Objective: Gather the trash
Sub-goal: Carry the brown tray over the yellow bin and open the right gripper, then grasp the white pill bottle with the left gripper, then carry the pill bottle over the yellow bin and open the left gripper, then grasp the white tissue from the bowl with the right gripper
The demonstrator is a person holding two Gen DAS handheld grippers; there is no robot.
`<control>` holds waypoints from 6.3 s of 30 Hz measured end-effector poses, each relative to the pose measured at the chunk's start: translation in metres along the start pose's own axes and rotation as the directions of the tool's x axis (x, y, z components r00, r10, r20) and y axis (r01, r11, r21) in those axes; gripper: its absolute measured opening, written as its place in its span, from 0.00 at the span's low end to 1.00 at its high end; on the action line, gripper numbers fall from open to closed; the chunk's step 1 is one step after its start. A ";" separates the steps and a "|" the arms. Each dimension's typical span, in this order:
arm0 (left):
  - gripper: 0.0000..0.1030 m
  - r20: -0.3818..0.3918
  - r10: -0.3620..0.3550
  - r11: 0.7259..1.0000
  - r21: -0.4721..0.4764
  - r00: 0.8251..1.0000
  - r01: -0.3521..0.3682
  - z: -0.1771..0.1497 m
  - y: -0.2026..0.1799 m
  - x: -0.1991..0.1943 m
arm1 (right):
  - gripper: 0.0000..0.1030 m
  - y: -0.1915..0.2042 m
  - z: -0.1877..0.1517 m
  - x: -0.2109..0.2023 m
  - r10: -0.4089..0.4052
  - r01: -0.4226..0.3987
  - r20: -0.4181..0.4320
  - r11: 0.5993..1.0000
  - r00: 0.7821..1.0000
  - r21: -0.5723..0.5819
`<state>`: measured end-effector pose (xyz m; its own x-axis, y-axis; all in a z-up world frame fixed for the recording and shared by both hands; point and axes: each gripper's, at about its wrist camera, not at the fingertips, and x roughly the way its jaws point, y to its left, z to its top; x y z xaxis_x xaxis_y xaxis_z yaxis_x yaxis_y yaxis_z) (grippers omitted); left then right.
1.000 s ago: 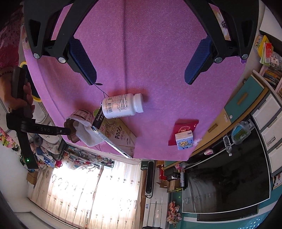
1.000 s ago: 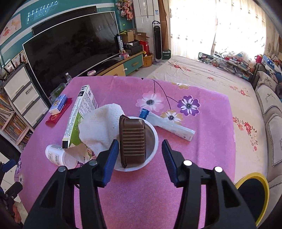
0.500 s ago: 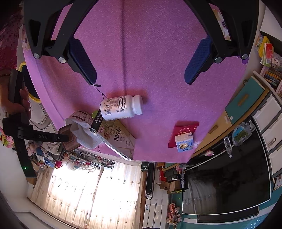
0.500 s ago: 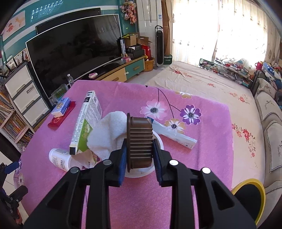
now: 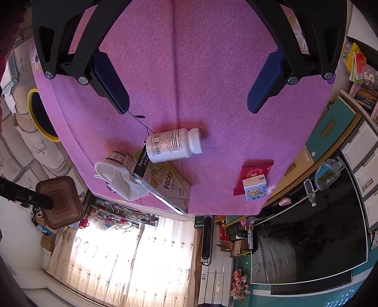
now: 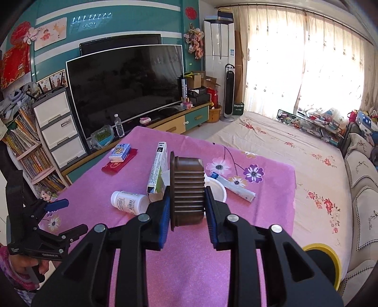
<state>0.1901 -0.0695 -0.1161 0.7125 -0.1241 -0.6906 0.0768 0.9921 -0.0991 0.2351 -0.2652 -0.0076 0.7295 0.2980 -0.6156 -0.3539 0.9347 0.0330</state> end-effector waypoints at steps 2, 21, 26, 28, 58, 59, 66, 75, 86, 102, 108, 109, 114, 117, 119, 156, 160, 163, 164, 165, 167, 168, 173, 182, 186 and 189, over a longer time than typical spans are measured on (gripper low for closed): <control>0.95 0.000 -0.005 1.000 0.010 1.000 0.005 0.000 -0.004 0.000 | 0.25 -0.010 -0.007 -0.011 -0.029 0.029 0.005 1.000 1.000 0.011; 0.95 -0.039 -0.041 0.996 0.082 0.998 0.044 0.003 -0.061 0.019 | 0.25 -0.231 -0.172 -0.028 -0.335 0.423 -0.286 0.837 0.898 0.347; 0.95 -0.051 -0.036 0.994 0.097 0.998 0.041 0.004 -0.072 0.023 | 0.53 -0.259 -0.194 -0.011 -0.353 0.470 -0.344 0.806 0.870 0.360; 0.95 -0.049 -0.033 0.994 0.105 0.998 0.038 0.005 -0.076 0.024 | 0.56 -0.262 -0.197 -0.013 -0.368 0.481 -0.337 0.797 0.867 0.366; 0.95 -0.107 0.086 0.991 -0.093 0.991 -0.096 0.038 -0.026 0.123 | 0.60 -0.199 -0.160 0.001 -0.282 0.356 -0.257 0.880 0.925 0.316; 0.95 -0.109 0.085 0.990 -0.102 0.990 -0.096 0.038 -0.026 0.127 | 0.60 -0.198 -0.160 0.002 -0.279 0.352 -0.256 0.882 0.926 0.312; 0.95 -0.129 0.107 0.983 -0.134 0.986 -0.124 0.040 -0.024 0.144 | 0.60 -0.198 -0.162 0.002 -0.266 0.337 -0.246 0.886 0.932 0.320; 0.82 -0.117 0.123 0.980 -0.142 0.986 -0.139 0.041 -0.012 0.154 | 0.60 -0.201 -0.166 0.003 -0.262 0.336 -0.250 0.884 0.932 0.326; 0.82 -0.075 0.083 0.993 -0.082 0.994 -0.090 0.030 -0.029 0.113 | 0.60 -0.196 -0.168 -0.007 -0.274 0.342 -0.238 0.884 0.932 0.320; 0.82 -0.038 -0.172 0.969 0.171 0.984 0.176 0.035 -0.187 0.058 | 0.60 -0.214 -0.193 -0.056 -0.343 0.402 -0.218 0.845 0.914 0.352; 0.82 -0.070 -0.255 0.927 0.266 0.965 0.264 0.039 -0.270 0.069 | 0.60 -0.237 -0.209 -0.077 -0.372 0.432 -0.223 0.819 0.901 0.379; 0.82 -0.081 -0.269 0.919 0.275 0.960 0.281 0.040 -0.283 0.072 | 0.60 -0.241 -0.211 -0.080 -0.375 0.435 -0.225 0.815 0.899 0.383; 0.82 -0.127 -0.321 0.874 0.343 0.939 0.345 0.037 -0.360 0.085 | 0.60 -0.260 -0.222 -0.093 -0.385 0.451 -0.237 0.799 0.892 0.397; 0.82 -0.154 -0.343 0.850 0.369 0.927 0.376 0.035 -0.402 0.095 | 0.60 -0.271 -0.227 -0.102 -0.396 0.462 -0.240 0.790 0.886 0.403; 0.82 -0.169 -0.350 0.839 0.381 0.922 0.388 0.033 -0.427 0.105 | 0.60 -0.276 -0.231 -0.109 -0.407 0.473 -0.242 0.783 0.881 0.404; 0.95 0.042 -0.114 0.991 0.082 0.993 0.110 0.029 -0.123 0.000 | 0.62 -0.170 -0.147 -0.021 -0.242 0.283 -0.198 0.934 0.950 0.216; 0.95 0.035 -0.056 0.998 0.006 0.998 0.056 0.017 -0.063 -0.003 | 0.62 -0.124 -0.103 0.018 -0.168 0.195 -0.187 0.972 0.968 0.131; 0.95 0.036 -0.030 0.999 -0.036 0.999 0.032 0.011 -0.028 -0.004 | 0.62 -0.088 -0.069 0.045 -0.098 0.112 -0.171 0.991 0.980 0.074; 0.95 0.036 -0.027 0.999 -0.046 0.999 0.028 0.010 -0.017 -0.005 | 0.62 -0.076 -0.058 0.055 -0.074 0.085 -0.170 0.995 0.983 0.060; 0.95 0.036 -0.022 0.998 -0.053 0.999 0.024 0.010 -0.015 -0.005 | 0.62 -0.066 -0.049 0.064 -0.051 0.060 -0.169 0.997 0.984 0.047; 0.95 0.045 -0.016 0.998 -0.059 0.999 0.018 0.011 -0.008 -0.007 | 0.62 -0.048 -0.031 0.085 -0.016 0.022 -0.172 0.999 0.985 0.035; 0.95 0.050 -0.013 0.998 -0.059 0.999 0.016 0.012 -0.009 -0.008 | 0.62 -0.041 -0.022 0.097 -0.004 0.010 -0.179 0.999 0.984 0.034; 0.95 0.060 0.001 0.998 -0.057 0.998 0.002 0.007 0.011 -0.011 | 0.60 -0.020 0.004 0.142 0.023 -0.016 -0.211 0.999 0.977 0.033; 0.95 0.043 -0.012 0.996 -0.088 0.999 0.016 0.003 0.024 -0.009 | 0.47 -0.011 0.018 0.185 0.008 0.008 -0.261 0.998 0.965 0.057; 0.95 0.038 -0.017 0.995 -0.093 0.999 0.020 0.002 0.025 -0.006 | 0.12 -0.018 0.013 0.191 0.021 0.003 -0.290 0.997 0.957 0.082; 0.95 0.037 -0.016 0.996 -0.089 0.999 0.019 0.002 0.023 -0.005 | 0.05 -0.021 0.012 0.187 0.035 -0.006 -0.279 0.995 0.960 0.104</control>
<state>0.1895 -0.0458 -0.1135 0.7363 -0.1390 -0.6623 0.0277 0.9840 -0.1757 0.3863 -0.2267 -0.1143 0.5241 0.2644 -0.8095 -0.2953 0.9480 0.1185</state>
